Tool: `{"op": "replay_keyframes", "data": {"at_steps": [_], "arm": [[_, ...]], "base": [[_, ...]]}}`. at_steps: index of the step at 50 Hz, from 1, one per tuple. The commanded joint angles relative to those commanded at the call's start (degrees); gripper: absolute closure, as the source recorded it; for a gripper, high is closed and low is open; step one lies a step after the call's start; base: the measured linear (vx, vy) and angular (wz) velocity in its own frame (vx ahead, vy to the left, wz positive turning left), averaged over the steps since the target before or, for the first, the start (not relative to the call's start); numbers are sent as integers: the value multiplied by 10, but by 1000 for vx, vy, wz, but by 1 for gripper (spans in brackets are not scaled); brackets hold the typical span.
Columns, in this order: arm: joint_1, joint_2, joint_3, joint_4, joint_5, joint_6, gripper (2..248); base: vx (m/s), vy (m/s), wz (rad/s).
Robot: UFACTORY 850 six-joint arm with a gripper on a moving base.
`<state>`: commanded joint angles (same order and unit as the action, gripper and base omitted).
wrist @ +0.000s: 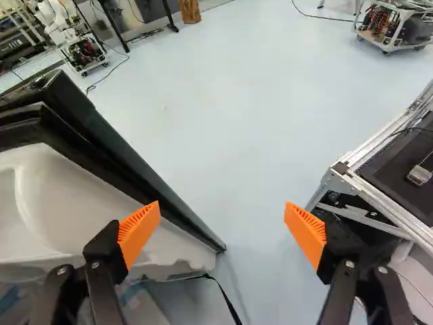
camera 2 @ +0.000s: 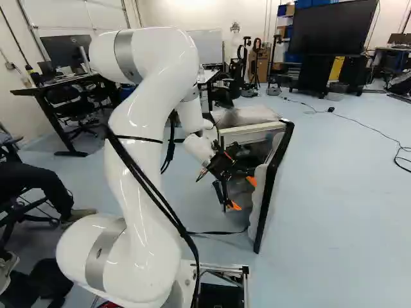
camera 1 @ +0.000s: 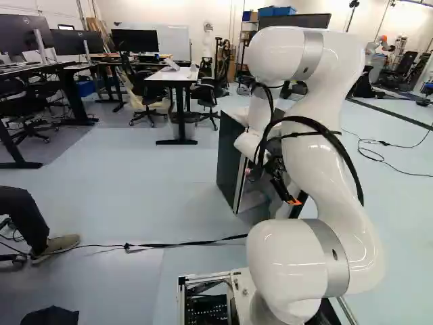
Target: Open the fridge door
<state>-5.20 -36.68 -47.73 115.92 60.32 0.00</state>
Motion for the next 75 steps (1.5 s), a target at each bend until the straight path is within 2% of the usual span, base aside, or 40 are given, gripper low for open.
{"op": "replay_keyframes", "data": {"at_steps": [11,30,48,61,75], "arm": [[31,11,32,-14,6,0,3],[100,23,73,-47,29,0,3],[156,25,80,-77,61,0,3],[165,26,80,-89,88,0,3],[165,58,91,-90,95,0,3]], "base": [[0,0,0],[0,0,0],[0,0,0],[0,0,0],[0,0,0]]}}
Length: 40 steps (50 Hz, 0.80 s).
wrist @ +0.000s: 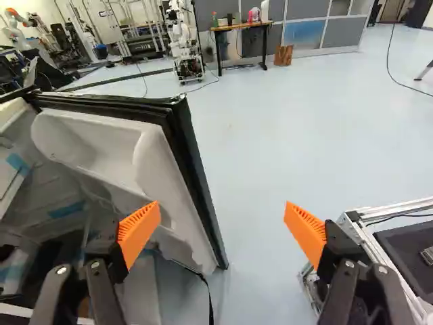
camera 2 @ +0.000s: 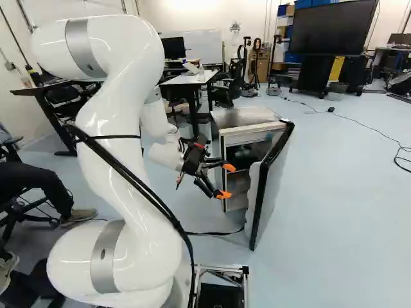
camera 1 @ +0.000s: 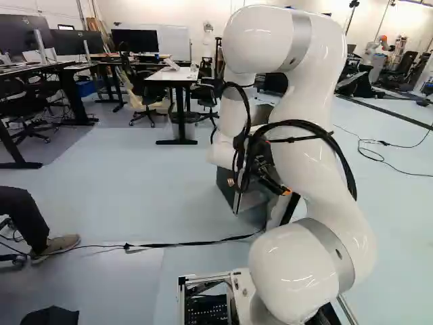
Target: Open the fridge door
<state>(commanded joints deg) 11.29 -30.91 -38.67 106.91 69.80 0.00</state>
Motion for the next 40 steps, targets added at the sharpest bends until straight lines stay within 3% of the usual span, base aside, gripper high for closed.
{"op": "replay_keyframes", "data": {"at_steps": [21,40], "arm": [[-11,-9,-35,0,0,0,3],[-53,-26,-78,0,0,0,3]], "base": [[0,0,0],[0,0,0]]}}
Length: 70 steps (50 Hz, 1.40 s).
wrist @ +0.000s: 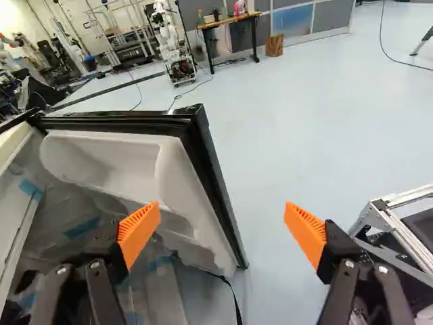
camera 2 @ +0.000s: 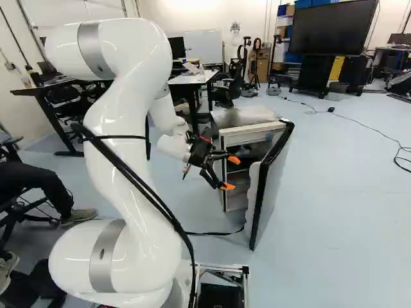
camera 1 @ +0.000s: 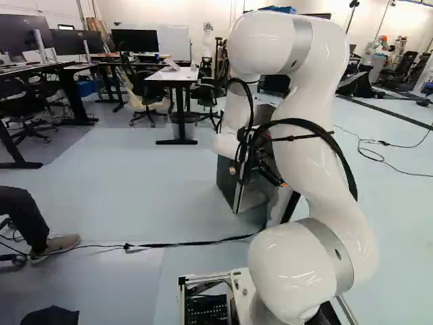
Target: Open the fridge door
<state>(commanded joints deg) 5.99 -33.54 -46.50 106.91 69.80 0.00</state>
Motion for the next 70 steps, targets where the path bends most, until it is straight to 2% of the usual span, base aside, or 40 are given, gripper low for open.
{"op": "replay_keyframes", "data": {"at_steps": [32,70], "arm": [[-94,-25,-57,0,0,0,3],[-201,-35,-79,0,0,0,3]], "base": [[0,0,0],[0,0,0]]}}
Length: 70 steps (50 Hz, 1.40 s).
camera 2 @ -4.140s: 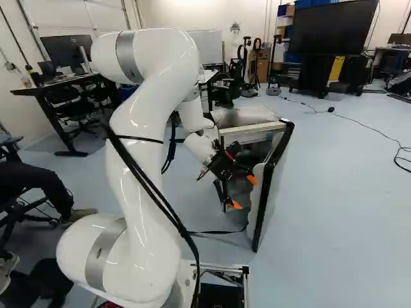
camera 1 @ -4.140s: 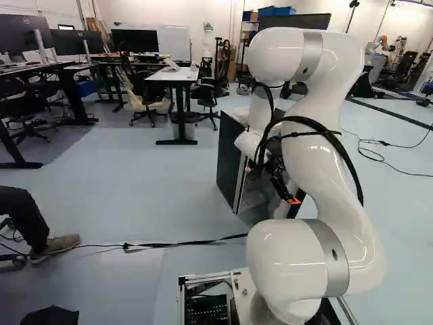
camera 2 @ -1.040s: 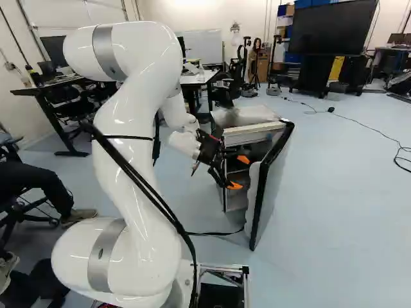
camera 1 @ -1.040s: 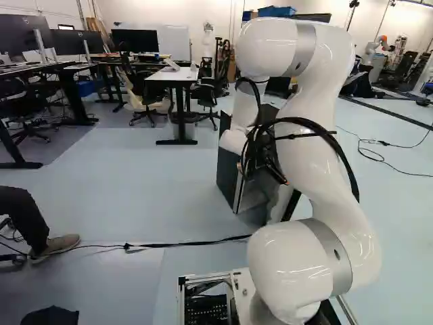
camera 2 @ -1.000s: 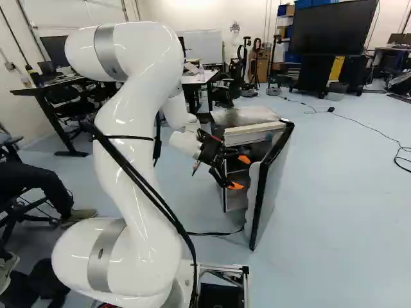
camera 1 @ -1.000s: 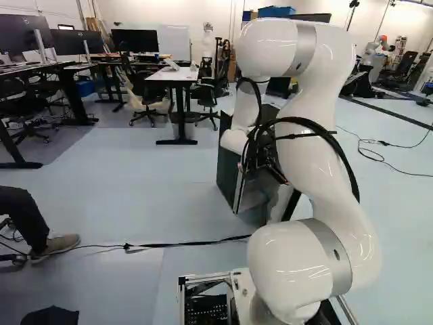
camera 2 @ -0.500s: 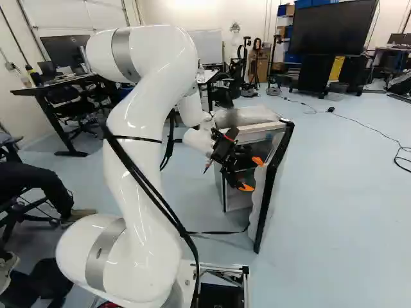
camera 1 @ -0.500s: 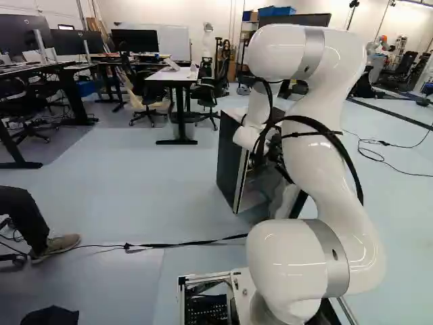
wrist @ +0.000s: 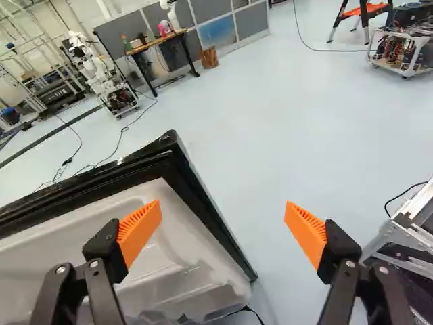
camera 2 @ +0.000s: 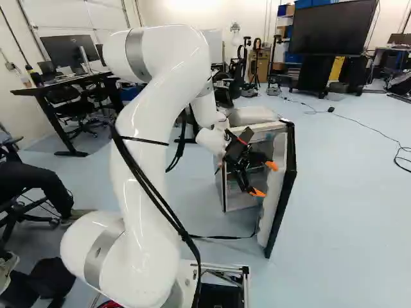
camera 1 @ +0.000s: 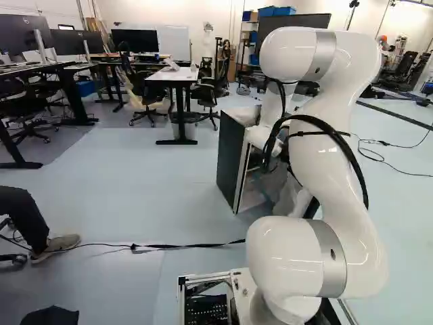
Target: Open the fridge door
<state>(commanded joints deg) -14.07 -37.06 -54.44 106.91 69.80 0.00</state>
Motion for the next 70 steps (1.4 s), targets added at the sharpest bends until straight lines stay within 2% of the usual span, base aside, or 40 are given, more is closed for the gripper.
{"op": "replay_keyframes", "data": {"at_steps": [32,60,70], "arm": [[-85,-7,-16,0,0,0,3],[-91,-6,-13,0,0,0,3],[-86,4,8,0,0,0,3]], "base": [[0,0,0],[0,0,0],[0,0,0]]}}
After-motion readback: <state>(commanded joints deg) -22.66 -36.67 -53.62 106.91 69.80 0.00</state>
